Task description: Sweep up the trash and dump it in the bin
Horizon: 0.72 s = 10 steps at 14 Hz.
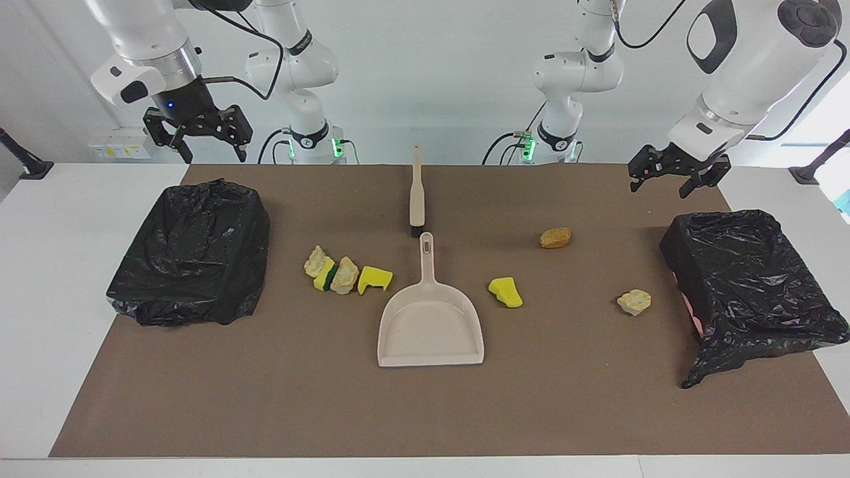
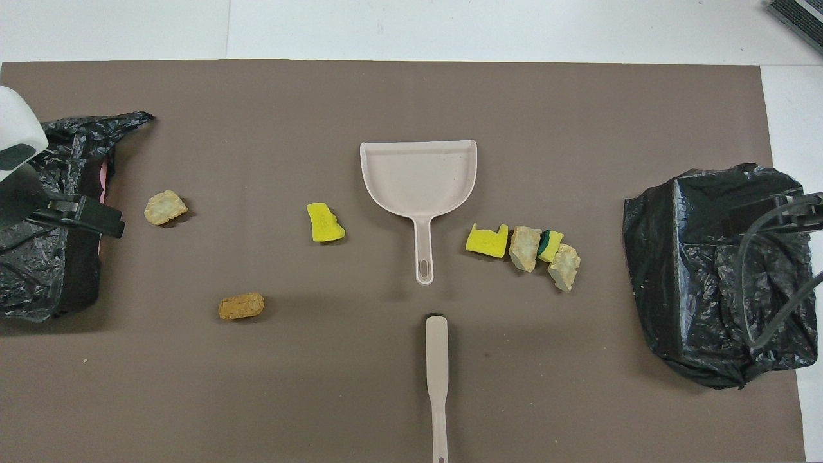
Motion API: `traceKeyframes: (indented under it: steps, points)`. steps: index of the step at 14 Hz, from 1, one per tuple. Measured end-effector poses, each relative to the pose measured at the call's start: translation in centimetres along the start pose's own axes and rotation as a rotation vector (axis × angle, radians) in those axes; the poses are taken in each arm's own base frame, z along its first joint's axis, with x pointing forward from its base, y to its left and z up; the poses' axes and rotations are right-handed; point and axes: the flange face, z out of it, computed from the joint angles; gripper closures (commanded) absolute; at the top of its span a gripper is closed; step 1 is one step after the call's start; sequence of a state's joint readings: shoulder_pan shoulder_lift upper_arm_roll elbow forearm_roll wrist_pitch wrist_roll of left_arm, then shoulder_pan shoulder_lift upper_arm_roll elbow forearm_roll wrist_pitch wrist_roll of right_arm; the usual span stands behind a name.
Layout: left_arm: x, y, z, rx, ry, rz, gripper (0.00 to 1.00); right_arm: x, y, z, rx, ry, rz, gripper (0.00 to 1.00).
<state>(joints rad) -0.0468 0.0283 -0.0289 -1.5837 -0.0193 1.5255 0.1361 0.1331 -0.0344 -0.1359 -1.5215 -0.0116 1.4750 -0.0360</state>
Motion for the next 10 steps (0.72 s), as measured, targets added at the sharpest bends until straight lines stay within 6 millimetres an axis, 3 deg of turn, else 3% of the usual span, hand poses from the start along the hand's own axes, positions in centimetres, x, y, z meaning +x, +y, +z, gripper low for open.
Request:
traceKeyframes:
  steps: [4,10]
  points:
    - [0.1,0.8,0.4,-0.002,-0.007,0.015,0.00,0.0,0.0,0.0,0.000,-0.001,0.000,0.00]
    - [-0.1,3.9,1.1,0.002,-0.016,0.041,0.00,0.0,0.0,0.1,0.000,-0.003,0.000,0.00]
